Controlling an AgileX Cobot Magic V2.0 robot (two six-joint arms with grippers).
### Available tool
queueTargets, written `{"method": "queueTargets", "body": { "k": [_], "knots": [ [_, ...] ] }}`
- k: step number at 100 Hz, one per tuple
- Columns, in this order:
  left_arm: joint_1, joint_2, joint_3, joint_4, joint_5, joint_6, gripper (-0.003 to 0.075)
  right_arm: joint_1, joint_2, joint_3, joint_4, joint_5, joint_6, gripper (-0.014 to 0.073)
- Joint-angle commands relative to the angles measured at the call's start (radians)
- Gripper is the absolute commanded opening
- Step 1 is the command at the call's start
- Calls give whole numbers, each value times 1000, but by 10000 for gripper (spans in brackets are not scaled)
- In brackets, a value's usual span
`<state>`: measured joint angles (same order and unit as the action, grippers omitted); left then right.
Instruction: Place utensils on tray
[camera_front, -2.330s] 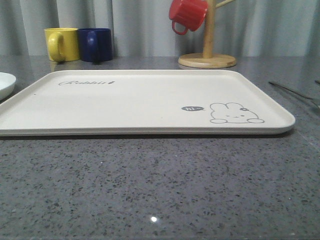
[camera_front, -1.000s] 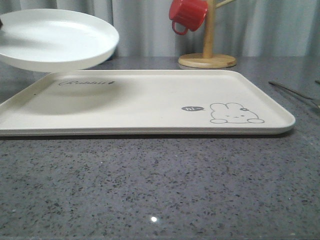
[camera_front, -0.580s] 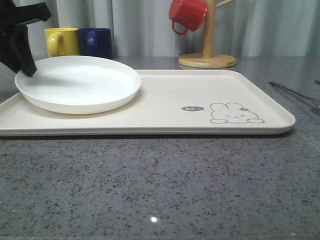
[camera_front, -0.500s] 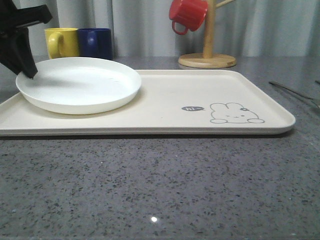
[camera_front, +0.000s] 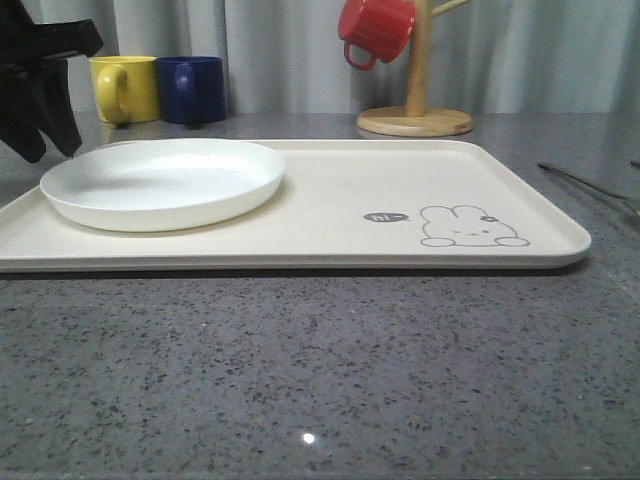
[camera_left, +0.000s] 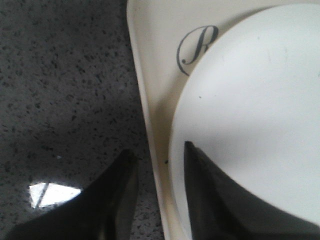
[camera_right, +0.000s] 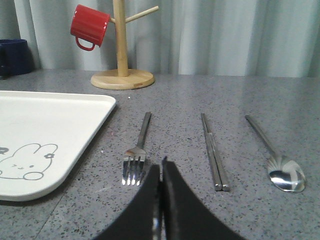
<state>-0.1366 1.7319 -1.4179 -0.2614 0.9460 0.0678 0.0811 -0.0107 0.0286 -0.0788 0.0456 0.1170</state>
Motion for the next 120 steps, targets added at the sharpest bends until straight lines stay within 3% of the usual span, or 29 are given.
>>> {"method": "queueTargets", "body": {
  "k": [1, 20, 64, 120],
  "knots": [
    [-8, -76, -29, 23, -44, -9, 212, -6, -12, -1, 0, -82, -8, -61],
    [-8, -184, 15, 206, -92, -119, -21, -6, -12, -1, 0, -82, -8, -61],
    [-8, -672, 420, 261, -317, -119, -19, -6, -12, -1, 0, -82, -8, -61],
    [-8, -1342, 820, 254, -328, -119, -19, -6, -12, -1, 0, -82, -8, -61]
  ]
}}
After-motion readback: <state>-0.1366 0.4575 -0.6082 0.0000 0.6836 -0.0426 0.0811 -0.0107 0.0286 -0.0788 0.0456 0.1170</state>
